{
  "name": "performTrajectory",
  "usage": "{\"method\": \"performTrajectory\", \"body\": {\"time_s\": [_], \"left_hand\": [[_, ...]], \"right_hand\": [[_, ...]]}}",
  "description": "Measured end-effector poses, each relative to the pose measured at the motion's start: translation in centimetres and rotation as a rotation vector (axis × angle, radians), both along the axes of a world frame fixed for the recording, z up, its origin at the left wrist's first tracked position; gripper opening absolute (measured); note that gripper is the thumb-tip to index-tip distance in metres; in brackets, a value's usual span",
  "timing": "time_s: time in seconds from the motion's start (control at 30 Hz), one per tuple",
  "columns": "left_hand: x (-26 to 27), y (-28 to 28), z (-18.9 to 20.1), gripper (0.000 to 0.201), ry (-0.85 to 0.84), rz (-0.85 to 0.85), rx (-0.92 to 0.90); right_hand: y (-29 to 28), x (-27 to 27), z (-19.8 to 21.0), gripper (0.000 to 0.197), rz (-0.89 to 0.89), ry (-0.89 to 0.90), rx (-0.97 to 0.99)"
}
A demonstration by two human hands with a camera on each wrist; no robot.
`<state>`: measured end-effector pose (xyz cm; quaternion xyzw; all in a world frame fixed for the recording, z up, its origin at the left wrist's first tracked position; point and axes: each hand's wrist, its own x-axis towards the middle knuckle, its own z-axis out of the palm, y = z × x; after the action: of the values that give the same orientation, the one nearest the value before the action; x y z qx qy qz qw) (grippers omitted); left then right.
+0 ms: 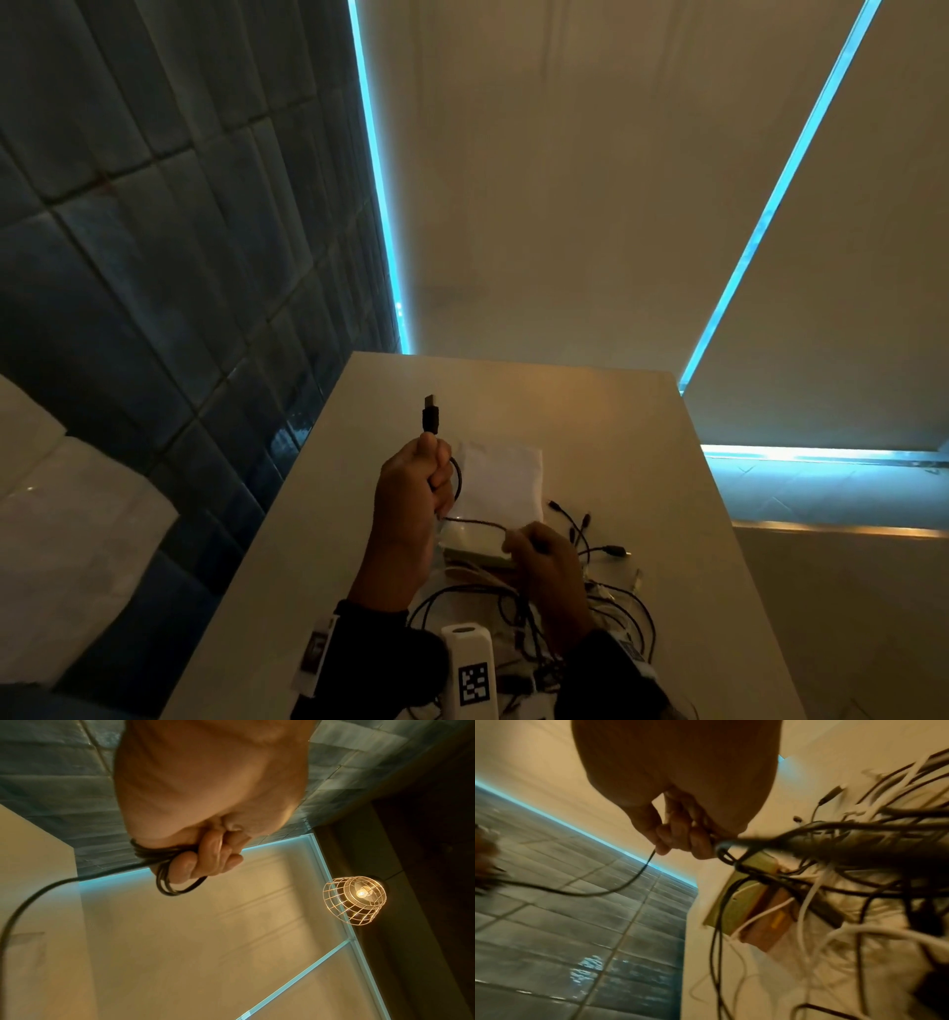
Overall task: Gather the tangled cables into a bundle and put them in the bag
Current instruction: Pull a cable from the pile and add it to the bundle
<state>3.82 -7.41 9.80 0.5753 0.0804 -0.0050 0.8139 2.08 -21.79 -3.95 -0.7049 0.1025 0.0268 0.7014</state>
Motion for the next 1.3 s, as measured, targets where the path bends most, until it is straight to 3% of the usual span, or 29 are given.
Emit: {"method": "performTrajectory", "body": {"time_s": [0.13, 0.27, 0.33, 0.47, 0.63, 0.97, 1.3], "left_hand": [[0.2, -0.4, -0.8, 0.039, 0.105, -0.009, 0.078], [-0.1, -0.9, -1.3, 0.038, 0.156, 0.001, 0.175], [-0.1, -0.9, -1.3, 0.038, 0.179, -0.009, 0.094], [-0.2, -0.8, -1.0, 0.037, 0.154, -0.059, -0.243], [0.2, -0.4, -0.6, 0.033, 0.040, -0.012, -0.376], [0.4, -0.1, 0.4, 0.035, -0.060, -0.030, -0.372], [0.2, 0.2, 1.3, 0.026, -0.137, -0.092, -0.433]], "right_hand": [[0.4, 0.6, 4.3, 0.019, -0.027, -0.124, 0.071], [0.8, 0.6, 8.1, 0.020, 0.081, -0.260, 0.112], [1.1, 0.2, 9.0, 0.019, 0.147, -0.289, 0.113], [1.4, -0.3, 8.9, 0.019, 0.245, -0.287, 0.096], [1.0, -0.4, 7.6, 0.019, 0.368, -0.134, 0.116], [0.0, -0.3, -1.5, 0.031, 0.271, -0.078, 0.010], [-0.1, -0.8, -4.5, 0.039, 0.237, -0.026, -0.099]]}}
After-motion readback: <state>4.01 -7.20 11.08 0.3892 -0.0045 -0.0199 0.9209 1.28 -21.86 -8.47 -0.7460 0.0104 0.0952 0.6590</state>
